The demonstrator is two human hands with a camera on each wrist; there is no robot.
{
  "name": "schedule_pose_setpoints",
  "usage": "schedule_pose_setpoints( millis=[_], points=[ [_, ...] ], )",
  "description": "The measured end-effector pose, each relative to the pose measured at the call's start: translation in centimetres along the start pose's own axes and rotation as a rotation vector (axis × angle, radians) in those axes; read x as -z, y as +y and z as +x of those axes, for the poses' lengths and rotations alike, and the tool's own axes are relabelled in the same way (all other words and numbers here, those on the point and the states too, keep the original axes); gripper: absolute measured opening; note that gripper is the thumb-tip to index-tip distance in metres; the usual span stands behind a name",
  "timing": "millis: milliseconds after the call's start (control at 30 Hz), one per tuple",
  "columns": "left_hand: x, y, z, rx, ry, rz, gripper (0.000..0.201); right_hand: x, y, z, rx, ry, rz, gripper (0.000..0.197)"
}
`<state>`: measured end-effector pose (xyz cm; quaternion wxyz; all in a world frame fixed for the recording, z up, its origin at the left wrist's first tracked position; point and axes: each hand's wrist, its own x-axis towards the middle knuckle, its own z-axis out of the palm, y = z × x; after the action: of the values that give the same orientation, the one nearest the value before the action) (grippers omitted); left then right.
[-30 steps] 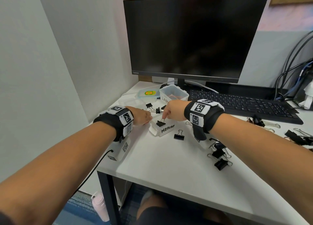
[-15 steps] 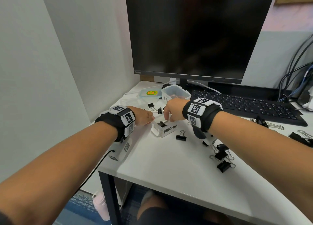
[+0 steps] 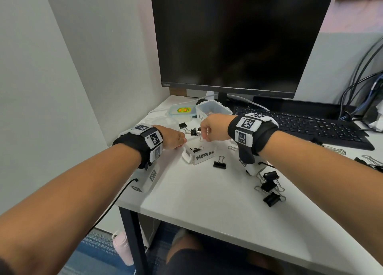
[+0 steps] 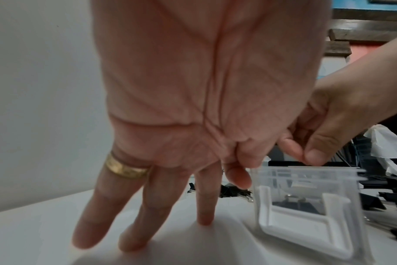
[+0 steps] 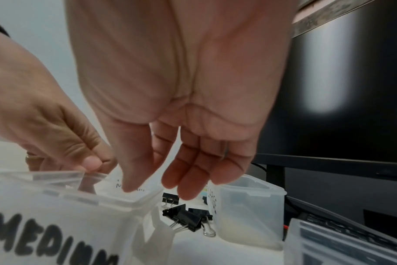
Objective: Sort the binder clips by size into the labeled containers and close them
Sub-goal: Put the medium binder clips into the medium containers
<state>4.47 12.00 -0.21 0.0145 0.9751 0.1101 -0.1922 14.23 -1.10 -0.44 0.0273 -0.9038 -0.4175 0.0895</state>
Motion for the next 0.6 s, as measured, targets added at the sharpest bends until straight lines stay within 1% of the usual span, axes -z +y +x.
schedule_pose_setpoints(
  millis=[33,67,100,133,200,333,433,600],
  points=[
    [0.0,0.0,0.0,-0.012,0.017,-0.028,0.018,0.0,0.1,-0.2,-0.003,0.006,-0.006,0.011],
    [0.0,0.0,0.0,-0.017,0.018,-0.021,0.018,0.0,0.1,-0.4,-0.008,0.006,-0.014,0.006],
    [0.1,0.0,0.0,-0.014,0.001,-0.017,0.023,0.0,0.2,-0.6,-0.015,0.002,-0.017,0.005],
    [0.1,0.0,0.0,-0.009,-0.013,0.007,0.028,0.0,0.3,-0.9,-0.030,-0.012,-0.017,0.008],
    [0.2,0.3,-0.1,0.001,-0.015,0.024,0.030,0.2,0.4,-1.4,-0.064,-0.058,-0.015,0.013],
    [0.2,0.8,-0.3,0.009,-0.053,0.070,0.036,-0.2,0.7,-2.8,-0.098,-0.188,-0.009,0.027],
    [0.2,1.0,-0.5,0.000,-0.061,0.055,0.031,-1.1,0.7,-3.5,-0.094,-0.254,0.022,0.031],
    [0.1,0.7,-0.2,-0.003,-0.032,0.053,0.026,-2.1,0.7,-3.8,-0.061,-0.275,0.048,0.030]
  ],
)
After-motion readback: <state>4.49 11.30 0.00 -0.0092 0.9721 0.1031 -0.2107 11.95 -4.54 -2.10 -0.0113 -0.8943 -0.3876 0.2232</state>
